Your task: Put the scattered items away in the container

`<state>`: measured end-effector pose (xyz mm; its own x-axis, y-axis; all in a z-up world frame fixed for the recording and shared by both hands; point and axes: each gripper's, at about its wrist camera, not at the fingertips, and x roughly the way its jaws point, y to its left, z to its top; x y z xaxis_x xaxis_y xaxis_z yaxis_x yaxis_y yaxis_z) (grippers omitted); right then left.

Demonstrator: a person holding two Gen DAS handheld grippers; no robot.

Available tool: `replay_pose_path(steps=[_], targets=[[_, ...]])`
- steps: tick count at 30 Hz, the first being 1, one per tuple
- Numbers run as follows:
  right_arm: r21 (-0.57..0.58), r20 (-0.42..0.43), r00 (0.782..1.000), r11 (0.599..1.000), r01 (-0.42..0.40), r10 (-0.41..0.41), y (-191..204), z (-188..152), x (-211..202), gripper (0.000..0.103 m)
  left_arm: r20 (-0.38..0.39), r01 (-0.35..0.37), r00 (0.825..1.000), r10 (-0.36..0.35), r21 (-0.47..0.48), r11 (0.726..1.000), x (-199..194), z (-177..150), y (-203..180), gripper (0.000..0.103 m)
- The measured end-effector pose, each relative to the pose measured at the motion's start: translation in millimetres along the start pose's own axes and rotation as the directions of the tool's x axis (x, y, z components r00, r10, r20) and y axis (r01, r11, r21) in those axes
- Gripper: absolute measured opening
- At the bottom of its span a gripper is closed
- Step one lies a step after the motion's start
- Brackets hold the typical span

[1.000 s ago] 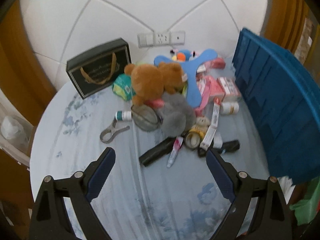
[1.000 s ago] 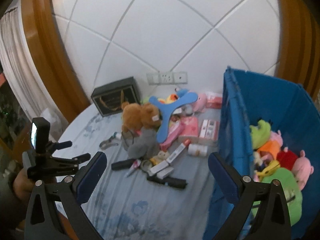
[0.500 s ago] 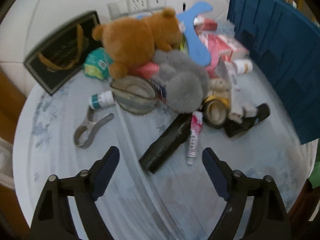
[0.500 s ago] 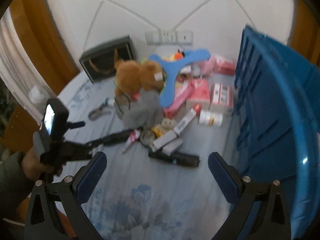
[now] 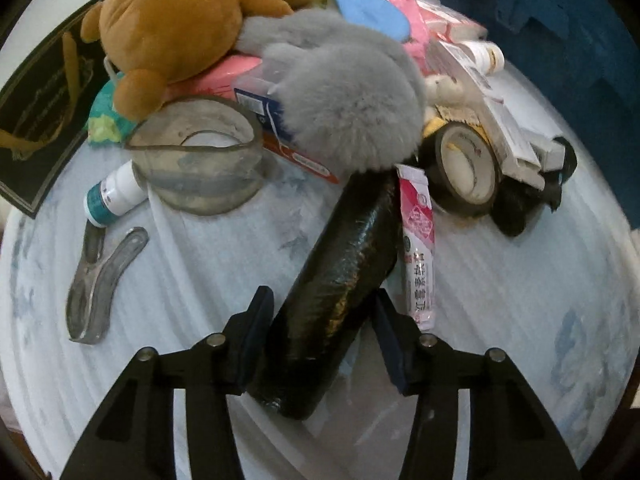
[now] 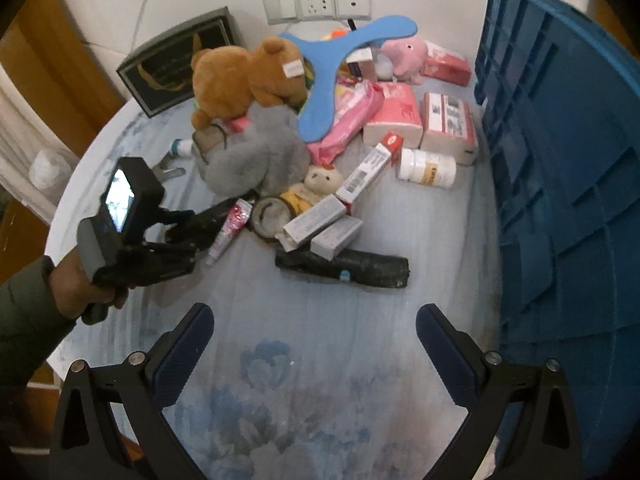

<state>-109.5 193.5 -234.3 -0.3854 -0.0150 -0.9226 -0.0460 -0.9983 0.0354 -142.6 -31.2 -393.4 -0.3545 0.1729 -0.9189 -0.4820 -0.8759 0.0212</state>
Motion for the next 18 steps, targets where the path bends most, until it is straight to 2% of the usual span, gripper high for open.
replay_pose_path(steps=[8,10,14,17,18], targets=[[-0.084,-0.029,0.999,0.996,0.041,-0.044,1.1,6.5,64.0,0.101,0.026,0.050,0.999,-0.048,-0.108,0.993,-15.1,-32.0,0.2,0.037],[-0.122,-0.033,0.997,0.990,0.071,-0.076,1.4,8.7,80.4,0.096,0.032,0.063,0.998,-0.059,-0.152,0.986,-21.5,-46.8,4.6,0.037],[-0.187,-0.055,0.992,0.977,0.105,-0.117,-2.0,11.5,115.8,0.085,0.040,0.075,0.997,-0.068,-0.181,0.981,-33.3,-67.9,7.1,0.037],[-0.217,-0.096,0.988,0.971,0.102,-0.125,-6.2,11.6,140.4,0.083,0.040,0.079,0.997,-0.072,-0.203,0.976,-43.0,-77.8,15.2,0.037],[-0.243,-0.085,0.987,0.963,0.111,-0.136,-5.2,11.5,144.4,0.083,0.044,0.082,0.996,-0.074,-0.210,0.974,-46.6,-81.0,17.1,0.037]])
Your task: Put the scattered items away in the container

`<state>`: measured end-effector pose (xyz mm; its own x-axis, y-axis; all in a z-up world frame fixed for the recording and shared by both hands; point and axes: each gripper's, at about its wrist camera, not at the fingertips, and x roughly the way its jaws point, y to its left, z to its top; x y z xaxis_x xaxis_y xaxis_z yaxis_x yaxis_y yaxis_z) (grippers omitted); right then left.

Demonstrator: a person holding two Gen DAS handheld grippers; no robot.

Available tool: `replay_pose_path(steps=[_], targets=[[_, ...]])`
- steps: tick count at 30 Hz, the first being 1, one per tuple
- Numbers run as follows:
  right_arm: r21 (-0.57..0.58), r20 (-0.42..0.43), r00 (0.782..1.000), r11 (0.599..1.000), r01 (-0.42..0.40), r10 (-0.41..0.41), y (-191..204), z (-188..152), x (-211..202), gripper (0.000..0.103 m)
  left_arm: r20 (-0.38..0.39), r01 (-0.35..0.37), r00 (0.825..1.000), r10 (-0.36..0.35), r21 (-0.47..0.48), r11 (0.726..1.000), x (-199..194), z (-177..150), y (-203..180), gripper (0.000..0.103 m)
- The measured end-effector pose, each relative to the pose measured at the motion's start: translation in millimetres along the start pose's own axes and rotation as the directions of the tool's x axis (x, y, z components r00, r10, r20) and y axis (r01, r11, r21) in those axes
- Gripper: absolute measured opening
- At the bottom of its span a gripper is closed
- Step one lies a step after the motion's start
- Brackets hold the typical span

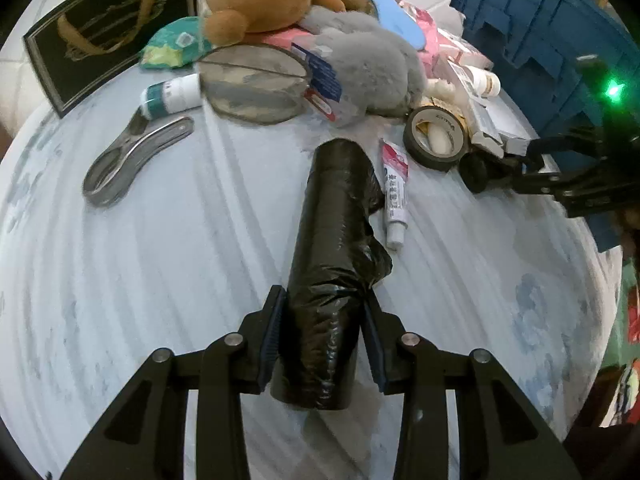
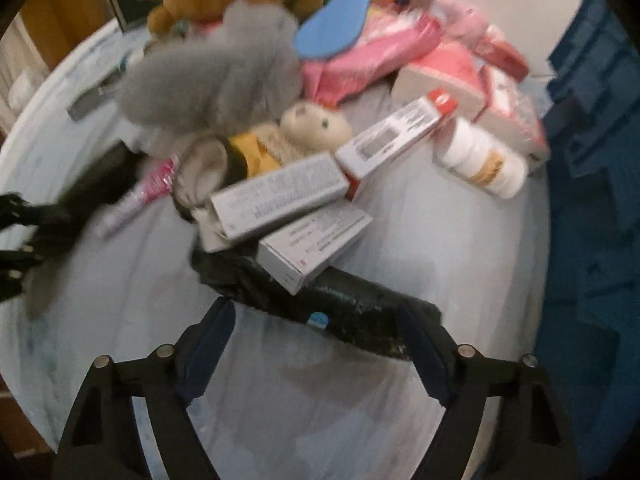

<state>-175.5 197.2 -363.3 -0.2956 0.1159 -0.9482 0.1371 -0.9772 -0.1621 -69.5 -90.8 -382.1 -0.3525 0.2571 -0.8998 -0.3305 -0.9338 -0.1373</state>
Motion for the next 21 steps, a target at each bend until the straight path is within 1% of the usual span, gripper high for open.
replay_pose_path(steps=[2,4,6,8,10,15,16,19,21], targets=[[-0.040,0.010,1.000,0.999,0.020,-0.019,3.1,1.9,2.2,0.083,0.007,0.005,1.000,-0.004,-0.011,1.000,-7.0,-4.3,3.2,0.037],[-0.054,0.007,1.000,0.999,0.009,-0.008,4.0,4.5,2.5,0.083,0.011,0.007,1.000,-0.007,-0.018,1.000,-10.1,-7.1,4.9,0.036],[-0.095,0.006,1.000,0.995,0.019,-0.018,7.6,5.3,4.1,0.083,0.007,0.008,1.000,-0.008,-0.025,1.000,-9.2,-8.1,4.8,0.036],[-0.128,0.011,0.999,0.991,0.034,-0.033,11.8,4.7,6.5,0.086,0.007,0.009,1.000,-0.009,-0.025,1.000,-9.9,-9.0,4.7,0.036],[-0.138,0.019,0.999,0.990,0.037,-0.035,13.5,4.0,8.1,0.089,0.007,0.008,1.000,-0.008,-0.025,1.000,-8.7,-8.2,2.7,0.036],[-0.176,0.041,0.998,0.983,0.052,-0.046,19.0,1.3,14.4,0.093,0.001,0.006,1.000,-0.006,-0.022,1.000,-8.7,-8.2,-0.9,0.036],[-0.174,0.043,0.998,0.983,0.048,-0.041,18.7,1.4,16.6,0.093,0.001,0.006,1.000,-0.006,-0.021,1.000,-9.2,-8.7,-1.4,0.036],[-0.119,0.036,0.999,0.993,-0.005,0.010,9.9,1.8,20.5,0.093,0.003,0.004,1.000,-0.004,-0.021,1.000,-11.2,-10.6,-2.5,0.036],[-0.072,0.011,0.998,0.995,-0.067,0.068,3.3,-0.5,21.0,0.084,0.005,0.001,1.000,-0.001,-0.025,1.000,-12.7,-12.6,-2.8,0.036]])
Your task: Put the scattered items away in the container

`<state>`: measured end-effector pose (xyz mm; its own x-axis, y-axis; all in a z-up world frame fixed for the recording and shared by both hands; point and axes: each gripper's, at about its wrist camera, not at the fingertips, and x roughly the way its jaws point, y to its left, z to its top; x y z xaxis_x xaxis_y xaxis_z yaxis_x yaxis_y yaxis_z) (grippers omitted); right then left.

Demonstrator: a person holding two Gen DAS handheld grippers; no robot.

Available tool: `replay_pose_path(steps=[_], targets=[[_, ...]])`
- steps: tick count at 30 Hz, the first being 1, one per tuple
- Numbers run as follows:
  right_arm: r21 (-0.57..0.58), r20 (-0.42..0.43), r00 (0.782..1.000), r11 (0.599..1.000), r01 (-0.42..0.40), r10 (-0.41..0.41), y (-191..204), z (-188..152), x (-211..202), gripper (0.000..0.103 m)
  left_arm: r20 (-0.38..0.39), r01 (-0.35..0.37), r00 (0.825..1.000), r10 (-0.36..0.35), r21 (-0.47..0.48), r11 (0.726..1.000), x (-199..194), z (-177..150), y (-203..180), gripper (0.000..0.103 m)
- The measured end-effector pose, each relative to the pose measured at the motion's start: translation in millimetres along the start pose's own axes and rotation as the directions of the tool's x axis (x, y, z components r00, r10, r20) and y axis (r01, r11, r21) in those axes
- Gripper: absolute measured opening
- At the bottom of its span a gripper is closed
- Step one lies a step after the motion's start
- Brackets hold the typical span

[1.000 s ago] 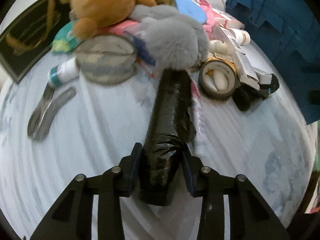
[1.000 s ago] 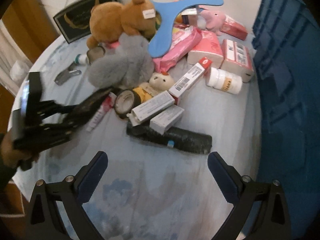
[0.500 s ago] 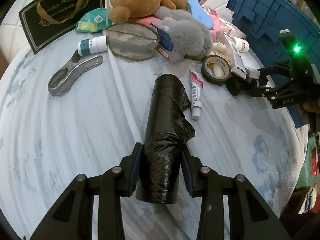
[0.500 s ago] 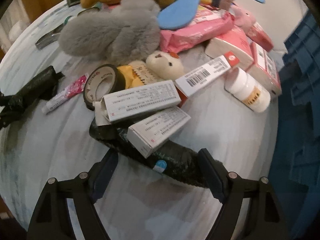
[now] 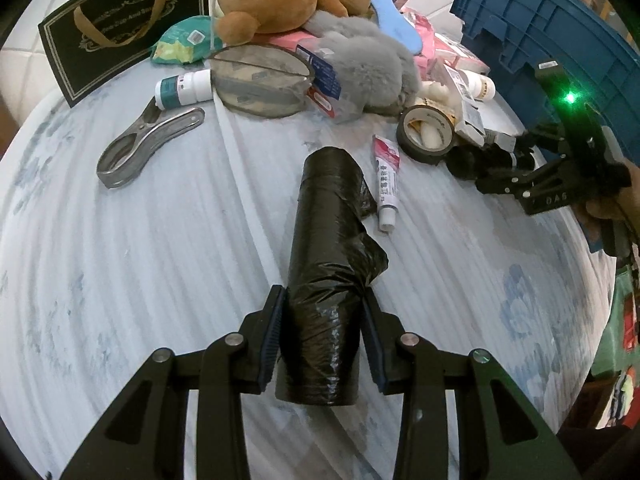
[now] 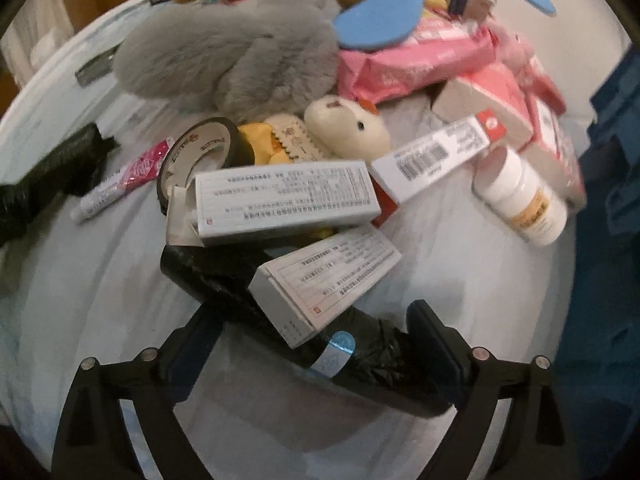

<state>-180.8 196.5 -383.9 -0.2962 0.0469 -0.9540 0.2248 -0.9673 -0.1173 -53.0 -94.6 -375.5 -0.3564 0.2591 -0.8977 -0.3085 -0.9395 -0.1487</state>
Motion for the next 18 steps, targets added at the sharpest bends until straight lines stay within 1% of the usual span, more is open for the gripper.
replay_pose_path(steps=[2,3,5,6,7,8,13,16,18], targets=[[0.026,-0.018,0.999,0.999,-0.040,0.040,0.1,-3.5,-3.4,0.063,0.001,-0.002,1.000,0.002,-0.005,1.000,-1.5,-1.6,-0.3,0.036],[0.023,-0.026,0.999,0.999,-0.045,0.045,4.0,-7.1,-6.4,0.059,0.002,-0.004,1.000,0.004,-0.008,1.000,-2.6,-2.7,-0.5,0.036],[0.025,-0.044,0.997,0.998,-0.064,0.065,13.2,-16.1,-12.7,0.044,0.003,-0.006,1.000,0.006,-0.013,1.000,-3.9,-3.5,-0.5,0.036],[0.031,-0.051,0.996,0.997,-0.074,0.076,16.8,-19.8,-15.1,0.041,0.003,-0.008,1.000,0.008,-0.016,1.000,-4.3,-3.9,-0.9,0.036],[0.038,-0.058,0.995,0.996,-0.083,0.085,19.8,-23.3,-17.1,0.034,0.001,-0.009,1.000,0.009,-0.020,1.000,-4.5,-4.5,-1.1,0.036],[0.054,-0.069,0.993,0.994,-0.095,0.098,22.8,-27.8,-19.4,0.031,-0.001,-0.011,1.000,0.011,-0.022,1.000,-4.5,-4.8,-1.3,0.036],[0.119,-0.100,0.983,0.983,-0.139,0.151,34.6,-49.0,-29.1,0.030,-0.003,-0.024,1.000,0.024,-0.033,0.999,-9.8,-7.7,-4.0,0.035],[0.150,-0.092,0.979,0.975,-0.165,0.180,39.9,-59.9,-38.8,0.030,-0.007,-0.030,1.000,0.030,-0.035,0.999,-14.3,-10.6,-5.0,0.035],[0.150,-0.088,0.978,0.973,-0.177,0.191,44.5,-66.3,-45.8,0.030,-0.007,-0.032,0.999,0.032,-0.038,0.999,-18.4,-12.7,-6.1,0.035]])
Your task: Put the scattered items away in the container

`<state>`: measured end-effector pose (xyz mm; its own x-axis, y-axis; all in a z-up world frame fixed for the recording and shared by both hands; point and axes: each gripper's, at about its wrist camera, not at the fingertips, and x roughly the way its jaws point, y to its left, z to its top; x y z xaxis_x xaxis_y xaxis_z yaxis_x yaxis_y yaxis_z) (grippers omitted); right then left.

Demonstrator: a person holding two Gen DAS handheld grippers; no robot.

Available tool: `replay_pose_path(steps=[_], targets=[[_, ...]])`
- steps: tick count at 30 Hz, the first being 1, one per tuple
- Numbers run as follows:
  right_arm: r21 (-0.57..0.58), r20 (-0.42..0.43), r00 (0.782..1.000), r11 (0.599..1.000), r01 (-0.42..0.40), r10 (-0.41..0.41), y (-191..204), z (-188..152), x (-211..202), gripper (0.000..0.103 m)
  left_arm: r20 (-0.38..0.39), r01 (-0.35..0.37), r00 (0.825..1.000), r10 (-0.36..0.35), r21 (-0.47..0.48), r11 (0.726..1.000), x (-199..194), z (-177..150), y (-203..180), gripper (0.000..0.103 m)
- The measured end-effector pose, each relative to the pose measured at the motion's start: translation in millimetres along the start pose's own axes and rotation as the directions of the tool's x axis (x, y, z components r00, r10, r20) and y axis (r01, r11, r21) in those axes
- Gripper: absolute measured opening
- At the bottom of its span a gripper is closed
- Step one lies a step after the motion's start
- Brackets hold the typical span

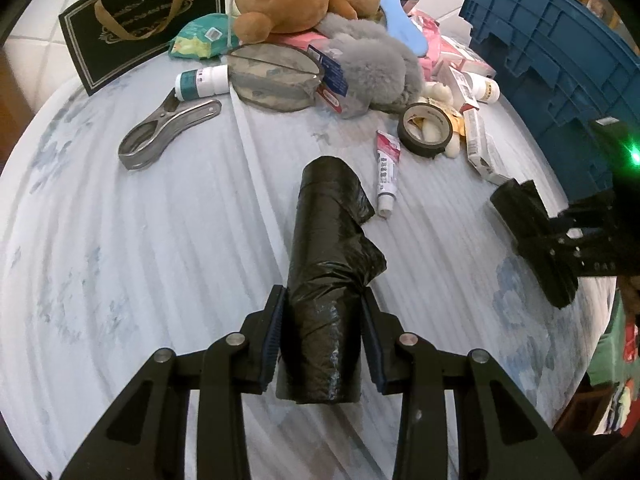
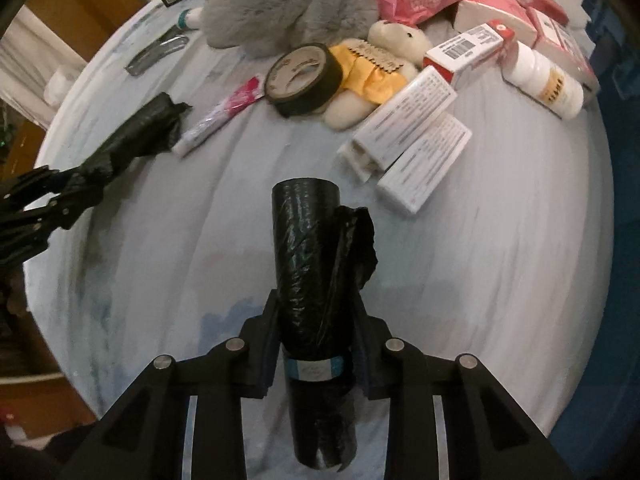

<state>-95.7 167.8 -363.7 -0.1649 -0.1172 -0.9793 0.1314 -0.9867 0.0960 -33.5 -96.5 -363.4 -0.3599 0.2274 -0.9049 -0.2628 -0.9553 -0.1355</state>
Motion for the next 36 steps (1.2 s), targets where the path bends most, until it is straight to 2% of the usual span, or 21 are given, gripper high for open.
replay_pose_path(steps=[5,14,20,29,36], targets=[[-0.027,0.012,1.000,0.999,-0.019,0.019,-5.5,2.8,-13.2,0.030,0.002,-0.008,1.000,0.008,-0.009,1.000,-10.0,-5.3,-2.6,0.034],[-0.078,0.064,0.997,0.996,-0.035,0.040,17.4,-13.5,-48.5,0.030,0.031,-0.023,0.999,0.024,-0.039,0.999,-40.8,-11.6,-10.3,0.034],[-0.094,0.097,0.994,0.995,-0.038,0.047,30.4,-9.8,-62.4,0.030,0.053,-0.035,0.998,0.038,-0.054,0.998,-61.0,-14.0,-16.8,0.034],[-0.097,0.169,0.984,0.994,-0.040,0.056,34.9,-9.1,-105.0,0.030,0.115,-0.062,0.991,0.069,-0.059,0.996,-105.0,-2.9,-29.9,0.034],[-0.117,0.229,0.971,0.992,-0.040,0.066,40.2,-8.2,-143.7,0.030,0.178,-0.089,0.979,0.099,-0.060,0.994,-142.0,15.2,-43.0,0.034]])
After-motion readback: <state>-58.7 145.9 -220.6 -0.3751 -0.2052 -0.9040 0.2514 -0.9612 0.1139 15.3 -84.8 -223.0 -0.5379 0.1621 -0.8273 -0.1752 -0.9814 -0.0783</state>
